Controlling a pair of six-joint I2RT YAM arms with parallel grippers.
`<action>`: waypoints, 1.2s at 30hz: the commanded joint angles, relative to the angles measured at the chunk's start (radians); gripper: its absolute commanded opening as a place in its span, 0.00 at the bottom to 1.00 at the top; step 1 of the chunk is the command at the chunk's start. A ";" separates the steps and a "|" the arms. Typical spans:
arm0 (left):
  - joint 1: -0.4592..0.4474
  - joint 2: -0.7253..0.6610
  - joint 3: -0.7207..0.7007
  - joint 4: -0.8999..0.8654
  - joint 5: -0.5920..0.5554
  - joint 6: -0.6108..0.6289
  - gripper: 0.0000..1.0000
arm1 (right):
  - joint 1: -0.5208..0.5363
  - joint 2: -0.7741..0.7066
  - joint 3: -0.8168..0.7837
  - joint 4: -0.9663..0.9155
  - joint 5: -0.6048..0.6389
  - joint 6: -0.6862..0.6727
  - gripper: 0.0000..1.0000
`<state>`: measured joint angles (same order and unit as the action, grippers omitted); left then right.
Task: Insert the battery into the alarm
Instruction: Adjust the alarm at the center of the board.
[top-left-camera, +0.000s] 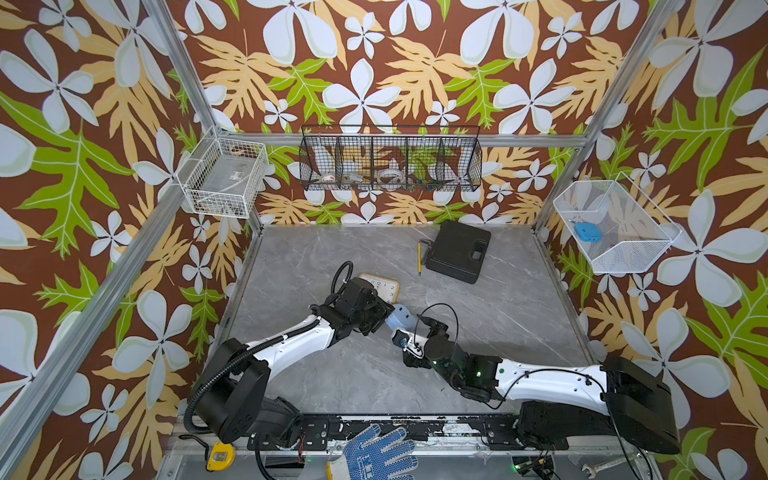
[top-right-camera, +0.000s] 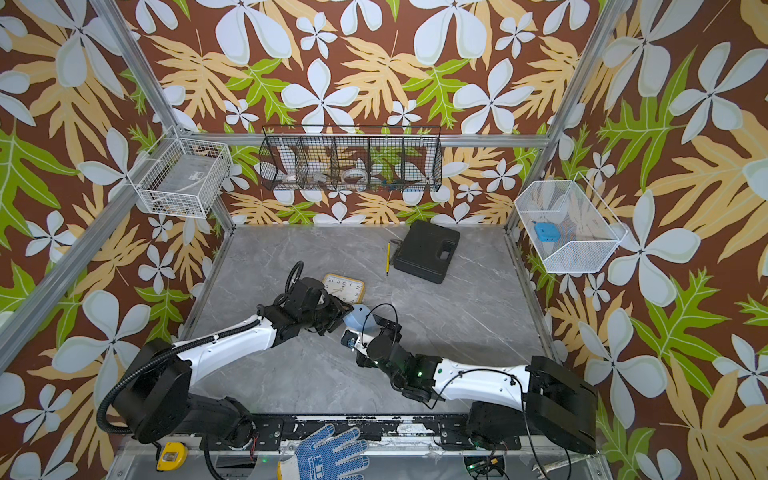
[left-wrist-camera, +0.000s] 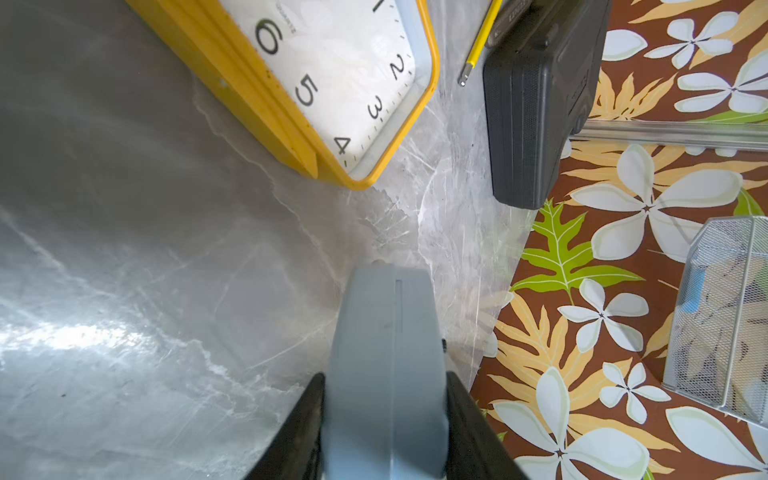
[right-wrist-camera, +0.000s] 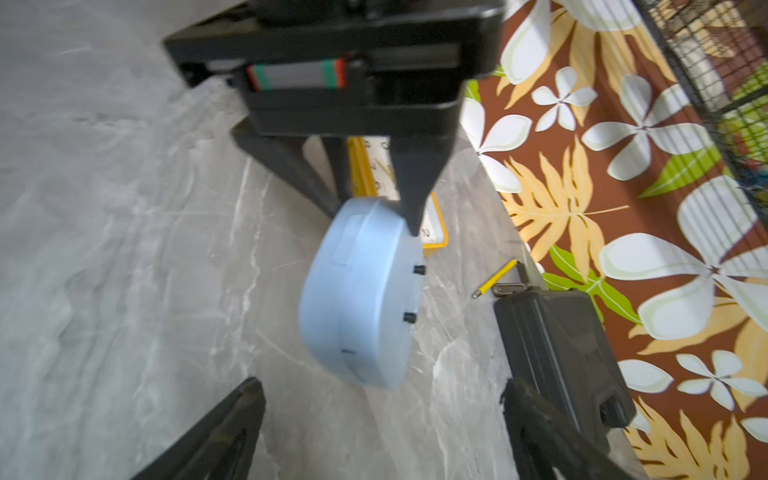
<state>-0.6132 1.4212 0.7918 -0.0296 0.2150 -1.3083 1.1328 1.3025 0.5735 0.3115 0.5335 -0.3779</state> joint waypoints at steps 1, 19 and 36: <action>0.000 -0.005 0.001 0.024 0.009 -0.017 0.30 | 0.004 0.033 0.007 0.067 0.064 -0.017 0.90; 0.000 -0.015 -0.014 0.023 0.009 -0.026 0.30 | 0.004 0.220 0.055 0.122 0.108 0.027 0.77; 0.000 -0.011 -0.030 0.063 0.040 -0.036 0.35 | 0.005 0.218 0.048 0.168 0.157 0.061 0.47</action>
<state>-0.6132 1.4101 0.7654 0.0334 0.2329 -1.3533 1.1389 1.5284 0.6189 0.4324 0.6544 -0.3405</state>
